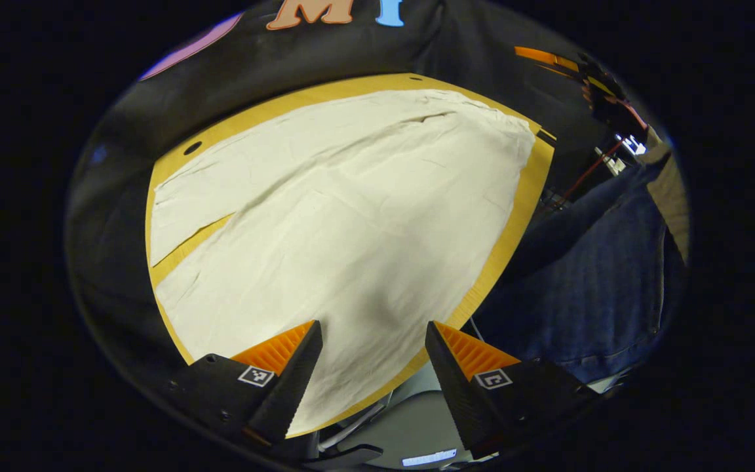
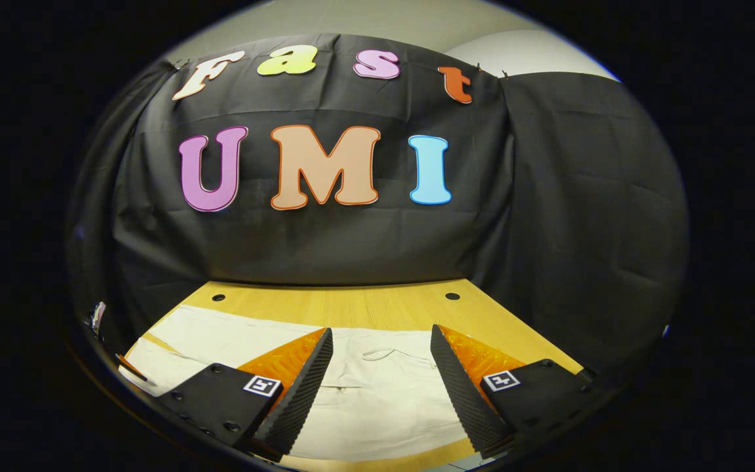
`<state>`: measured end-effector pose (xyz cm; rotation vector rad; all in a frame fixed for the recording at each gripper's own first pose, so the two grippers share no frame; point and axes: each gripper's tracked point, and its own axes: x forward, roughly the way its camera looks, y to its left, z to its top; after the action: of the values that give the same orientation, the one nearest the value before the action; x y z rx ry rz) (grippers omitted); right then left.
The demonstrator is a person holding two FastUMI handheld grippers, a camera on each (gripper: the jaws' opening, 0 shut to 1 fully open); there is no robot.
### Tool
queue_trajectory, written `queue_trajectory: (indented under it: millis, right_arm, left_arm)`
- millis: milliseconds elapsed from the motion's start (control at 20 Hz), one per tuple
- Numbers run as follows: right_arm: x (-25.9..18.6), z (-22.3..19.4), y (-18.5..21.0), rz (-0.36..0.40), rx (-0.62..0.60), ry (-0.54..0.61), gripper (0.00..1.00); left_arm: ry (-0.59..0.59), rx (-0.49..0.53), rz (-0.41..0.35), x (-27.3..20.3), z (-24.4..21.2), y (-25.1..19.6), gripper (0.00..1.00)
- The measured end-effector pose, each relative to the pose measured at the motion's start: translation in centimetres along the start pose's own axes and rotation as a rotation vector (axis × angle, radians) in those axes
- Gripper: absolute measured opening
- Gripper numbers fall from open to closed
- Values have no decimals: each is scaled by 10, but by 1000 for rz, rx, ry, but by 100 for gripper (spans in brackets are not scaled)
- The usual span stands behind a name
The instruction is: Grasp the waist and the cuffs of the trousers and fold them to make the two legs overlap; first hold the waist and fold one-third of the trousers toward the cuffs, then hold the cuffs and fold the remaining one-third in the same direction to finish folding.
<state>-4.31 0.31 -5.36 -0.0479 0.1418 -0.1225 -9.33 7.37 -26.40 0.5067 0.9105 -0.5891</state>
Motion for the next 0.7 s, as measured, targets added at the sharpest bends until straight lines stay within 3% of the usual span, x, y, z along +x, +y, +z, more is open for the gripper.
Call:
queue_trajectory:
  millis: [300,500,700]
  right_arm:
    - [3,-9,-9,-19,0,20,96]
    - [7,-12,-11,-17,7,30,96]
    - [13,-15,-14,-11,-6,38,96]
  left_arm:
    - [98,29,-19,10,-25,2,94]
    - [111,26,-3,8,-28,8,89]
    - [154,114,32,10,-31,10,86]
